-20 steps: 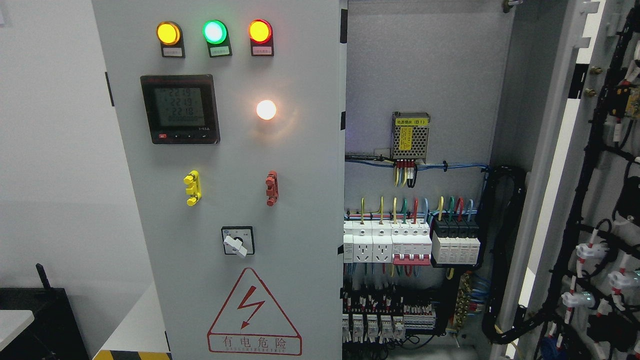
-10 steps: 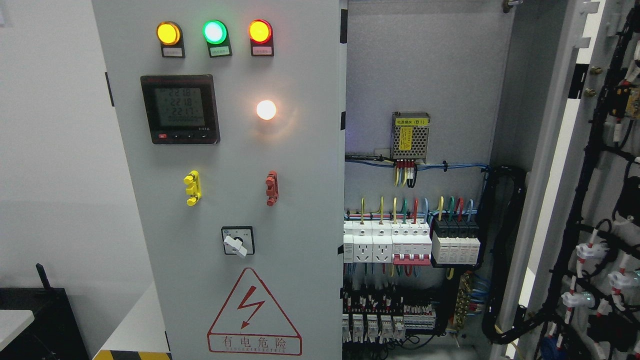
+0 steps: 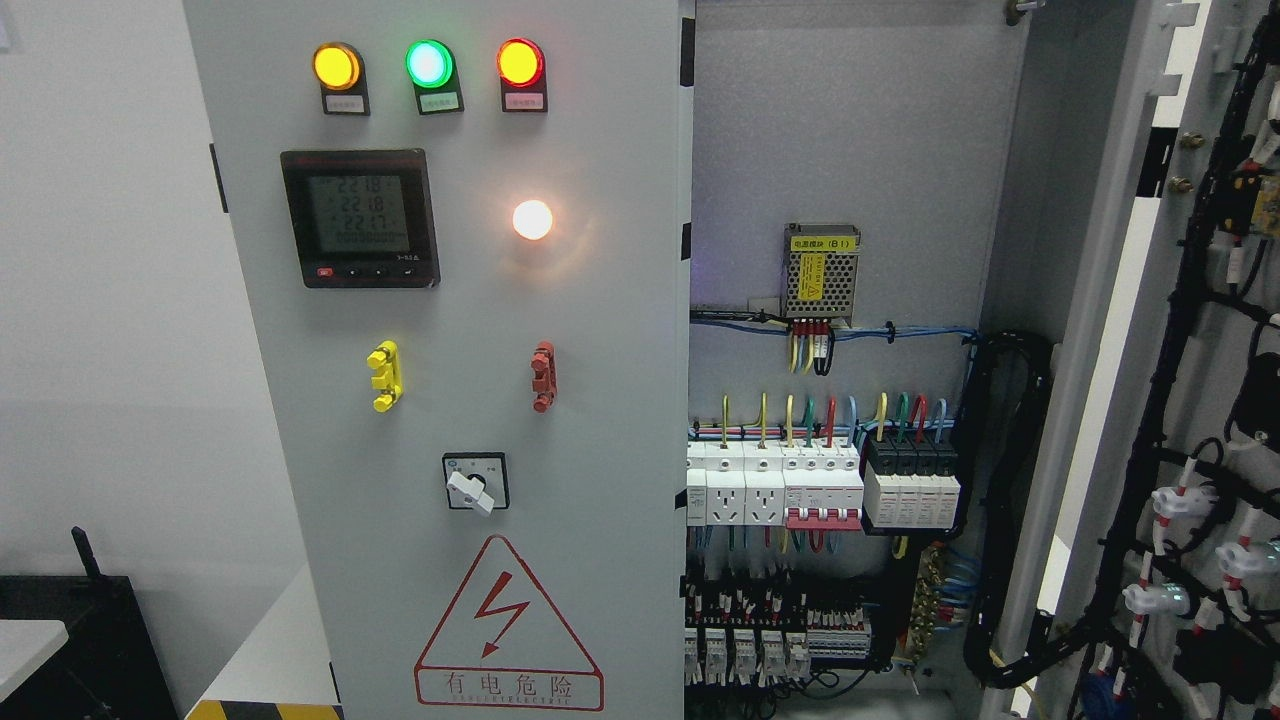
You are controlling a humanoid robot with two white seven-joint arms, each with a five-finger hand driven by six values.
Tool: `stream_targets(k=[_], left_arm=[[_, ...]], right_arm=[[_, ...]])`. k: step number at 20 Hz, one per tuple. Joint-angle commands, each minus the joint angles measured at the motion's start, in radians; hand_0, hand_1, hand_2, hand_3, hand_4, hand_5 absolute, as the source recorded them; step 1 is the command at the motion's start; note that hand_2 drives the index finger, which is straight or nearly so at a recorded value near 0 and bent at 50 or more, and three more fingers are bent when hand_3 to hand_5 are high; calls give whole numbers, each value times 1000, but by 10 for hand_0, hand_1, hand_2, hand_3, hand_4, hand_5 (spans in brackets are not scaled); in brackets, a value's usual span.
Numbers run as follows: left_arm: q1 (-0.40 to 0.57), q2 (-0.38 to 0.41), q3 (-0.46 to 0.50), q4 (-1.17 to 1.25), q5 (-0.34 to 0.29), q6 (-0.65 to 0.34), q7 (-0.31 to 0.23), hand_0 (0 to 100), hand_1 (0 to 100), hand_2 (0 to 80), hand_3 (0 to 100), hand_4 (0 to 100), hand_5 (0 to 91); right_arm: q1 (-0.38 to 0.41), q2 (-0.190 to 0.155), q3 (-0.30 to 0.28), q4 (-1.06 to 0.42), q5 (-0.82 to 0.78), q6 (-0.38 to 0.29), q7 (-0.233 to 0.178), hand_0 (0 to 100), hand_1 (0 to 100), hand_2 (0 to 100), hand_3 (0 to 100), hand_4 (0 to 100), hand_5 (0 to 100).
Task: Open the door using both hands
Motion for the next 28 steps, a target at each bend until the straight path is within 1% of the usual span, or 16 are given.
stream_targets(k=[1,2,4,5,6,8,9,11,12,15,17,19,23,25,28], left_arm=[[0,1,-5,-16,-3,2,-1,0,0,0,0,0,0],[0,1,-7,-16,-3,-1,-1,0,0,0,0,0,0],[0,1,-7,-22,-2,-2,-1,0,0,0,0,0,0],[0,1,-7,-24,-2,-2,-1,0,0,0,0,0,0],[0,1,-7,-25,-2,-2,-1,0,0,0,0,0,0],[0,1,-7,-26,-1,-4,-1,0,0,0,0,0,0],[0,1,-7,-26,0,-4,-1,0,0,0,0,0,0],[0,1,-7,-26,0,-4,-1,0,0,0,0,0,0],[0,1,-7,-26,-1,-4,-1,0,0,0,0,0,0],[0,1,-7,-26,0,-4,-1,0,0,0,0,0,0],[0,1,-7,-26,0,-4,-1,0,0,0,0,0,0],[0,1,-7,-26,-1,-4,-1,0,0,0,0,0,0],[0,1,-7,-26,-1,-4,-1,0,0,0,0,0,0],[0,1,-7,-26,0,-4,-1,0,0,0,0,0,0],[0,1,-7,-26,-2,-4,-1,0,0,0,0,0,0]], right_arm=[[-174,77,-10,-87,-6,12,-1,383,0,0,0,0,0],[-205,92,-8,-87,-6,41,-1,383,0,0,0,0,0],[-266,120,-8,-87,-6,180,-1,383,0,0,0,0,0],[-291,133,-8,-86,-6,232,-1,383,0,0,0,0,0],[-315,147,-7,-83,-6,259,-1,383,0,0,0,0,0],[-364,164,-4,-66,-6,269,-1,383,0,0,0,0,0],[-392,172,-4,-55,-6,288,-2,383,0,0,0,0,0],[-449,177,-5,-46,-7,352,-2,383,0,0,0,0,0],[-473,184,-7,-44,-9,375,-2,383,0,0,0,0,0],[-533,221,-10,-23,-29,424,-2,383,0,0,0,0,0],[-567,223,-10,-9,-29,458,-2,383,0,0,0,0,0],[-601,224,-10,11,-29,469,-2,383,0,0,0,0,0],[-656,259,-12,42,-29,533,-2,383,0,0,0,0,0],[-682,261,-10,66,-27,539,-1,383,0,0,0,0,0],[-723,264,-12,109,-29,573,-1,383,0,0,0,0,0]])
